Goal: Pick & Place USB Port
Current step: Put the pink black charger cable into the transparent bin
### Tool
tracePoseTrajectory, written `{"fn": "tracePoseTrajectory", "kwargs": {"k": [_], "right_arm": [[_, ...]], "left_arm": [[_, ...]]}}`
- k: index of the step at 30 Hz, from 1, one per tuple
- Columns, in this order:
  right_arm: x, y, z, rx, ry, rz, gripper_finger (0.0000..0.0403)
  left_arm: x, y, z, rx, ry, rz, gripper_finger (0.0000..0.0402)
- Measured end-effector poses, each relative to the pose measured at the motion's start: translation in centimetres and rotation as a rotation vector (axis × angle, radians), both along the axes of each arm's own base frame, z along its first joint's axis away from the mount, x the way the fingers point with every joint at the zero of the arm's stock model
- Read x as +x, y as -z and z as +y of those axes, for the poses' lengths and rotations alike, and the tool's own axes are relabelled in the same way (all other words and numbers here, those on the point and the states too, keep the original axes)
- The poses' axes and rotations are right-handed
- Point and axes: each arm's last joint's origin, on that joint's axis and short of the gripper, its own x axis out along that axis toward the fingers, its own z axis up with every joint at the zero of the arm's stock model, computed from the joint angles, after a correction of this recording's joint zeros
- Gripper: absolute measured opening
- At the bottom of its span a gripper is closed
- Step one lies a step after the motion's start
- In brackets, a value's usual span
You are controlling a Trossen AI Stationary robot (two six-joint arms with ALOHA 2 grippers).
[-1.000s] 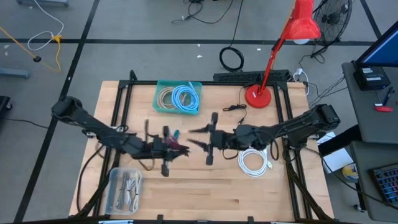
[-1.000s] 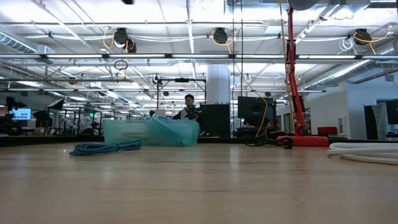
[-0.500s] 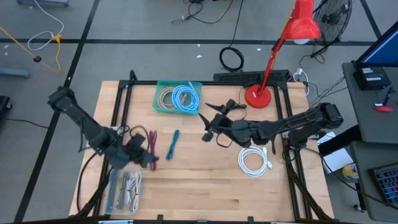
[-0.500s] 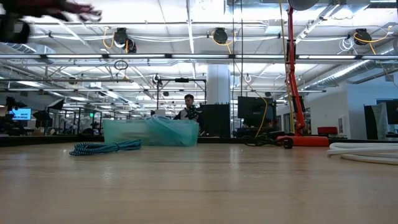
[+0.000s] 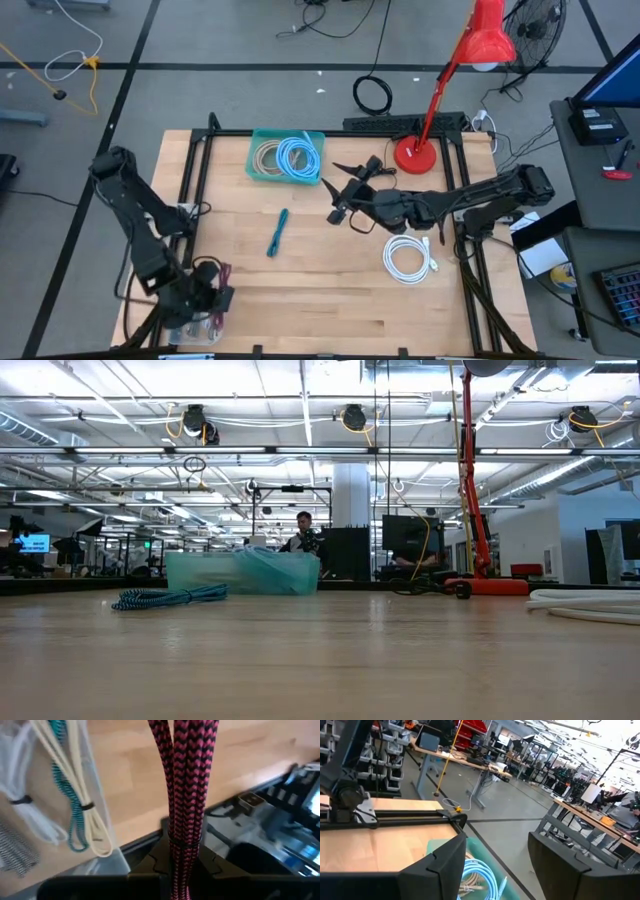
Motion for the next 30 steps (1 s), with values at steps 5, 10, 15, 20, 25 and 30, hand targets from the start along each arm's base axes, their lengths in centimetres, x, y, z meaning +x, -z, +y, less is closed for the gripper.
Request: {"fn": "tracePoseTrajectory", "kwargs": {"k": [5, 10, 15, 20, 25, 30], "right_arm": [[0.0, -0.1, 0.0, -0.007, -0.002, -0.003, 0.0205], [-0.1, -0.1, 0.2, -0.015, -0.011, 0.004, 0.0202], [-0.1, -0.1, 0.6, -0.015, -0.024, 0.004, 0.0199], [-0.2, -0.3, 0.9, -0.024, -0.033, -0.003, 0.02], [-0.2, -0.3, 0.9, -0.031, -0.034, -0.002, 0.0197], [-0.2, -0.3, 0.9, -0.031, -0.034, -0.002, 0.0197]], "left_arm": [[0.2, -2.0, -1.8, 0.078, 0.025, 0.128, 0.0027], [-0.3, -2.0, -2.6, 0.129, 0.09, 0.318, 0.0027], [-0.6, -1.3, -2.4, 0.167, 0.098, 0.36, 0.0027], [-0.8, -0.5, -2.4, 0.152, 0.118, 0.389, 0.0027], [-1.6, 0.6, -2.2, 0.168, 0.148, 0.448, 0.0027], [-1.6, 1.6, -1.9, 0.179, 0.144, 0.448, 0.0027]]}}
